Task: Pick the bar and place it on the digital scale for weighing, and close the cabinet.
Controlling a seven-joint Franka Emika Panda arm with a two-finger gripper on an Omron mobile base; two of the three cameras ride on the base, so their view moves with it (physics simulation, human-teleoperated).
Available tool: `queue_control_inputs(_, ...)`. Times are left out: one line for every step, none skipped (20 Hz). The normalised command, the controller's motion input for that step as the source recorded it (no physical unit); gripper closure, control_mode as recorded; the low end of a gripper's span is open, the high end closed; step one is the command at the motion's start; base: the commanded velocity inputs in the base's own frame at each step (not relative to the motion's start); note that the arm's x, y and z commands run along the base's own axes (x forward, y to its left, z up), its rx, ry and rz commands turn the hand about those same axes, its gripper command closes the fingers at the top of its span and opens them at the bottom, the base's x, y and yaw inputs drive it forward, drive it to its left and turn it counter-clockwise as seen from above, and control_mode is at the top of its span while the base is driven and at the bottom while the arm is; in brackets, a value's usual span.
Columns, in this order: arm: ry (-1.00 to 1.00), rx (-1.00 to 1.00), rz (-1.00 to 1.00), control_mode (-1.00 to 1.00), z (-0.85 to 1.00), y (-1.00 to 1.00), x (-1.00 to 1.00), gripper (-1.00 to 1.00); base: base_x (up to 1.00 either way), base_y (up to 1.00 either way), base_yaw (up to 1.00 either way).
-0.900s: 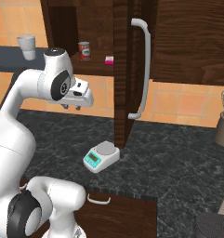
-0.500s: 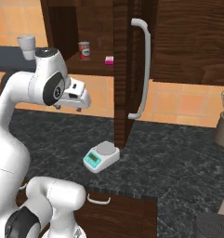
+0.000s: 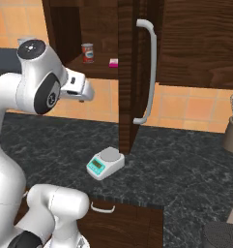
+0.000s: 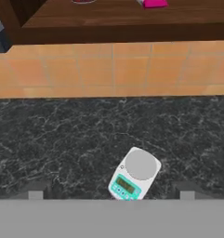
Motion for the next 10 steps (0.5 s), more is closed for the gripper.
queue_control_inputs(-0.32, 0.0, 0.0, -1.0, 0.41, -0.17, -0.01, -1.0, 0.0, 0.0, 0.0)
queue_control_inputs(-0.31, 0.0, 0.0, -1.0, 0.35, -0.16, 0.0, -1.0, 0.0, 0.0, 0.0)
queue_control_inputs(-0.28, 0.0, 0.0, -1.0, 0.33, -0.18, 0.0, -1.0, 0.0, 0.0, 0.0)
queue_control_inputs(-0.26, 0.0, 0.0, -1.0, 0.31, -0.14, 0.0, -1.0, 0.0, 0.0, 0.0)
queue_control_inputs(-0.29, 0.0, 0.0, -1.0, 0.24, -0.07, -0.1, -1.0, 0.0, 0.0, 0.0)
queue_control_inputs(-0.31, 0.0, 0.0, -1.0, 0.36, -0.14, 0.0, -1.0, 0.0, 0.0, 0.0)
queue_control_inputs(-0.3, 0.0, 0.0, -1.0, 0.51, -0.2, 0.0, -1.0, 0.0, 0.0, 0.0)
queue_control_inputs(-0.29, 0.0, 0.0, -1.0, 0.63, -0.29, 0.0, -1.0, 0.0, 0.0, 0.0)
queue_control_inputs(-0.27, 0.0, 0.0, -1.0, 0.66, -0.32, -0.04, -1.0, 0.0, 0.0, 0.0)
queue_control_inputs(-0.22, 0.0, 0.0, -1.0, 0.64, -0.3, -0.06, -1.0, 0.0, 0.0, 0.0)
